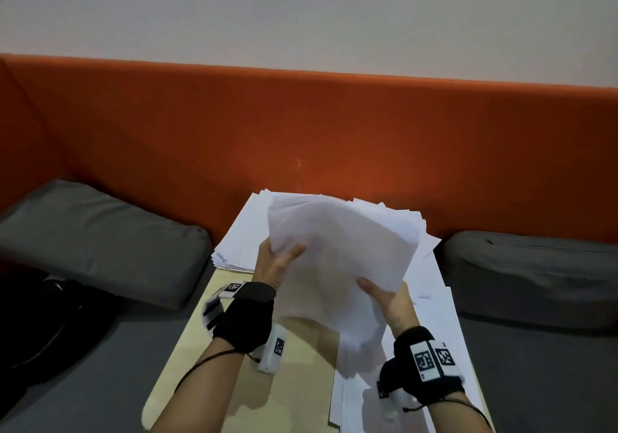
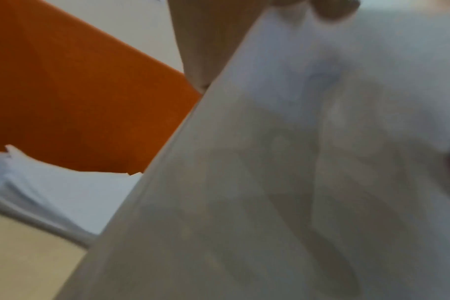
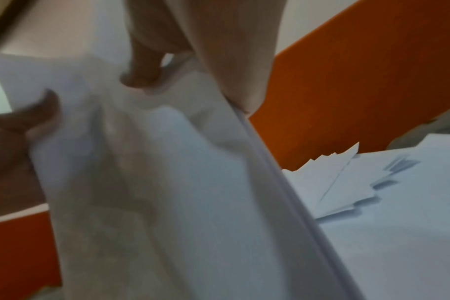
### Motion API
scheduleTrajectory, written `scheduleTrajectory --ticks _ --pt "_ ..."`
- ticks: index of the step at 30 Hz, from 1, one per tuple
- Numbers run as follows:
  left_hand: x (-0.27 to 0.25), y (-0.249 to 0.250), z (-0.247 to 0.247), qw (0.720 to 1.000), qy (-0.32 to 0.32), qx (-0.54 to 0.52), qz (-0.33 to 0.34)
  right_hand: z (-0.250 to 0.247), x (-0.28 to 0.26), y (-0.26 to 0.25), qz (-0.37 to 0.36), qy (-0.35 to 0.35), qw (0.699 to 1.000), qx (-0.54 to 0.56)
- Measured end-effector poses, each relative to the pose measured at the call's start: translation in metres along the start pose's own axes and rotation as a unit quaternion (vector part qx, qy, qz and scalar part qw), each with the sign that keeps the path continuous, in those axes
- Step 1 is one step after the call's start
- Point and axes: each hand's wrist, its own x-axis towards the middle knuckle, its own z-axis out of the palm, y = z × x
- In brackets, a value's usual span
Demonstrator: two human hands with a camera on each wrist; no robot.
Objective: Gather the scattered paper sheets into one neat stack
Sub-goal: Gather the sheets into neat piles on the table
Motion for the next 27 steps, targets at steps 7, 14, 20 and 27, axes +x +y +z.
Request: scheduleTrajectory --ticks 7,14,20,27 --pt "0.002 0.025 0.007 0.995 0.062 -0.010 0.073 0.012 0.006 -0.027 -0.054 0.048 0.997 0.028" --pt "0.003 0.000 -0.018 0.995 0.081 -0.043 0.036 0.019 0.009 -0.009 0.007 -0.026 0.998 -0.050" --pt "-0.015 -0.066 -0.025 0.995 0.081 0.022 -0.049 0.016 0.005 0.044 0.088 -0.038 0.988 -0.125" --pt "-0.013 -0.075 -0.043 0.997 0.050 0.021 -0.047 0.026 0.013 0.020 0.054 -0.025 0.996 -0.067"
